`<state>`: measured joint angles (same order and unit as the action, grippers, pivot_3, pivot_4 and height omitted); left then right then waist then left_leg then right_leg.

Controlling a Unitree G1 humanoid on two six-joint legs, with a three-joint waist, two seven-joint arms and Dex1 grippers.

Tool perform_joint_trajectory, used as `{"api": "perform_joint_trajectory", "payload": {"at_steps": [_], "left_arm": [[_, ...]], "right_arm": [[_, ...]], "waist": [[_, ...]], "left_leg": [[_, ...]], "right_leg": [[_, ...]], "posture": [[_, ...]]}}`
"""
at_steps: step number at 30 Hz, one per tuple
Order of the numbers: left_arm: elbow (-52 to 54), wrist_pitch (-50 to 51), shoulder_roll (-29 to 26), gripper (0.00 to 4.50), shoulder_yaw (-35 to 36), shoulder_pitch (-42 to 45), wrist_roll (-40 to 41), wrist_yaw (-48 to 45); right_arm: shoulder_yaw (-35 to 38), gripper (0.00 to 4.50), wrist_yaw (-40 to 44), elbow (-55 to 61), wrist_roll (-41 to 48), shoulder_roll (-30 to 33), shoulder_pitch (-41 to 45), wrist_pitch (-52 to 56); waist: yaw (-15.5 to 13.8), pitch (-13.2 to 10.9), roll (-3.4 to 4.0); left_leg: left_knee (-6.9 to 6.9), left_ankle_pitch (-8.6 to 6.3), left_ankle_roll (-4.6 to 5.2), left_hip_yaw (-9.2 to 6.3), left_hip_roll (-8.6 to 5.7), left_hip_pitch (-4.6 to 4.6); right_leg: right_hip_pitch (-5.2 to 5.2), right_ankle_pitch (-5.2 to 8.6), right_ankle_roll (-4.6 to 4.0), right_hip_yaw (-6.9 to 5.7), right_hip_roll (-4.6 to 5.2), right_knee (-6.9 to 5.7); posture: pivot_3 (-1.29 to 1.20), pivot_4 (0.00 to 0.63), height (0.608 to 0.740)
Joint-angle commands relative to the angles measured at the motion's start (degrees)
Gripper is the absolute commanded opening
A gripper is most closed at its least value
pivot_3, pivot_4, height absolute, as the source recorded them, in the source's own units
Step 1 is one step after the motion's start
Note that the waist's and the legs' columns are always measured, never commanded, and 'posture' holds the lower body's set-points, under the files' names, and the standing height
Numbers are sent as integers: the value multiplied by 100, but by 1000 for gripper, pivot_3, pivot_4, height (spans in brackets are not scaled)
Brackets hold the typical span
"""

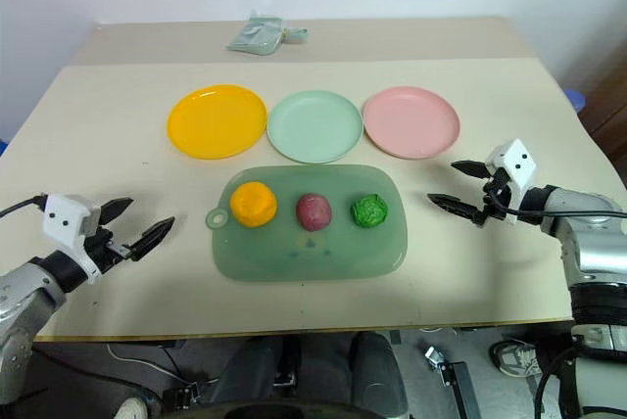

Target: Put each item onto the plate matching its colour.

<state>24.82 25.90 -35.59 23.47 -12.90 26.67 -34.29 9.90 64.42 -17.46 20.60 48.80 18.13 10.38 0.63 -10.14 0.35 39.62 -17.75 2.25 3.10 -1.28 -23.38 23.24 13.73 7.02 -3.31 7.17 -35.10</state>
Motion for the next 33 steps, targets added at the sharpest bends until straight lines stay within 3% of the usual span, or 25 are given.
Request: {"api": "perform_joint_trajectory", "payload": {"at_steps": [1, 7, 14, 22, 29, 33], "left_arm": [[21, -72, -8, 4500, 32, 121, 14, 3], [-11, 10, 25, 4500, -12, 399, 185, -65], [-196, 167, 106, 4500, -292, 1107, 396, -101], [-667, 524, -14, 4500, -1415, 2451, 637, -977], [-1469, 220, -307, 4500, -2851, 3472, -222, -1950], [-1929, 73, -278, 4500, -3253, 3784, -637, -2108]], "right_arm": [[233, 4418, -29, 245, 88, 92, -69, 24], [372, 4418, -181, 430, 111, 100, -247, 86], [559, 4418, -1129, 772, -2, -172, -139, 110], [1115, 4418, -1283, 2695, 810, -177, -1185, 1192], [1354, 4418, -1180, 4054, 1451, -118, -2058, 1866], [1303, 4418, -1255, 4371, 1463, -247, -2313, 1854]], "waist": [[0, 0, 0], [-5, 0, 0], [-7, 0, 0], [-136, 0, -1], [-138, 0, -1], [-138, 0, -2]], "left_leg": [[0, 0, 0, 0, 0, 0], [0, 0, 0, 0, -1, 0], [2, 1, -1, 0, -1, 0], [19, 3, 1, -1, -2, -2], [30, 2, 4, 0, -1, -1], [28, 3, 6, 1, 3, -2]], "right_leg": [[0, 0, 0, 0, 0, 0], [0, 0, 0, -1, 0, 0], [-1, 0, 1, -2, -4, -4], [-8, -1, 3, -8, -27, -10], [-14, -1, 3, -7, -35, -13], [-11, 0, 4, -7, -41, -13]], "posture": [[0, 150, 740], [0, 150, 740], [0, 150, 740], [0, 150, 740], [0, 150, 740], [0, 150, 740]]}}
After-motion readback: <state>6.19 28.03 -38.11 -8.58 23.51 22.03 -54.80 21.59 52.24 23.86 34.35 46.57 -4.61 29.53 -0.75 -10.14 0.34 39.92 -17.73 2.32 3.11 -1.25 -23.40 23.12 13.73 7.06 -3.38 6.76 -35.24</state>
